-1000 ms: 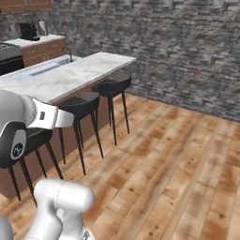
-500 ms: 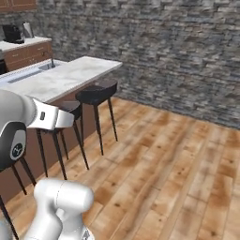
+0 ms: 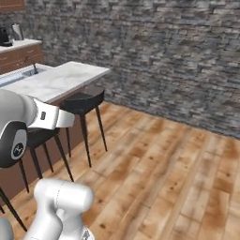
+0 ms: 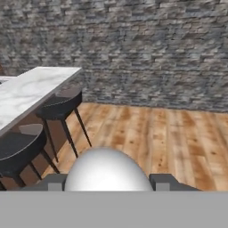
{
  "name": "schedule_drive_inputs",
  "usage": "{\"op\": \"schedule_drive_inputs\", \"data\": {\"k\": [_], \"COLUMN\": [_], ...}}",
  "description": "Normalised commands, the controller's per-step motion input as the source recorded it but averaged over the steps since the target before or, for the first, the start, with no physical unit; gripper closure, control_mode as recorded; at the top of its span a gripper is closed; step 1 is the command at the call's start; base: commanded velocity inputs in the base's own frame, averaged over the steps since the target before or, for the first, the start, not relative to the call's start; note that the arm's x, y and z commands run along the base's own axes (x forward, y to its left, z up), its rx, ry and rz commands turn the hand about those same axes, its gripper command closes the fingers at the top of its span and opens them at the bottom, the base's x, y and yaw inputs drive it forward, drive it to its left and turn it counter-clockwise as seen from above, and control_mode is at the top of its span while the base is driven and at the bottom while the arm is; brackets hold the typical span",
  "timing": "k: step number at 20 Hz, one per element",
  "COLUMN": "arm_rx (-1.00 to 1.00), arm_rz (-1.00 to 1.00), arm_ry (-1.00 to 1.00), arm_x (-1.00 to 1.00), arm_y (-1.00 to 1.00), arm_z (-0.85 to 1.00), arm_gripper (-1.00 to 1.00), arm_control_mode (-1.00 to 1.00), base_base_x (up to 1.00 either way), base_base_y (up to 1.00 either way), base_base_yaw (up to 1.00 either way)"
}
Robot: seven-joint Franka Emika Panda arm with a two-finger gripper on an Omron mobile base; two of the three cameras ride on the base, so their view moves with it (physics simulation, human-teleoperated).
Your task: Pick the egg and butter from the fridge and place them by the bowl for mixing.
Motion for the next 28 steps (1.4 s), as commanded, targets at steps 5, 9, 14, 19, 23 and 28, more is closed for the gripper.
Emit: {"op": "schedule_drive_inputs", "data": {"k": [5, 9, 14, 19, 23, 28], "arm_rx": [0.00, 0.00, 0.00, 0.00, 0.00, 0.00], "arm_rz": [0.00, 0.00, 0.00, 0.00, 0.00, 0.00], "arm_ry": [0.00, 0.00, 0.00, 0.00, 0.00, 0.00], "arm_x": [0.00, 0.00, 0.00, 0.00, 0.00, 0.00], "arm_y": [0.00, 0.00, 0.00, 0.00, 0.00, 0.00], "arm_z": [0.00, 0.00, 0.00, 0.00, 0.00, 0.00], "arm_gripper": [1.00, 1.00, 1.00, 1.00, 1.00, 1.00], "arm_control_mode": [1.00, 1.00, 1.00, 1.00, 1.00, 1.00], "base_base_x": [0.72, 0.75, 0.76, 0.76, 0.77, 0.79], "base_base_y": [-0.20, -0.21, -0.21, -0.20, -0.20, -0.17], "base_base_yaw": [0.00, 0.00, 0.01, 0.01, 0.02, 0.02]}}
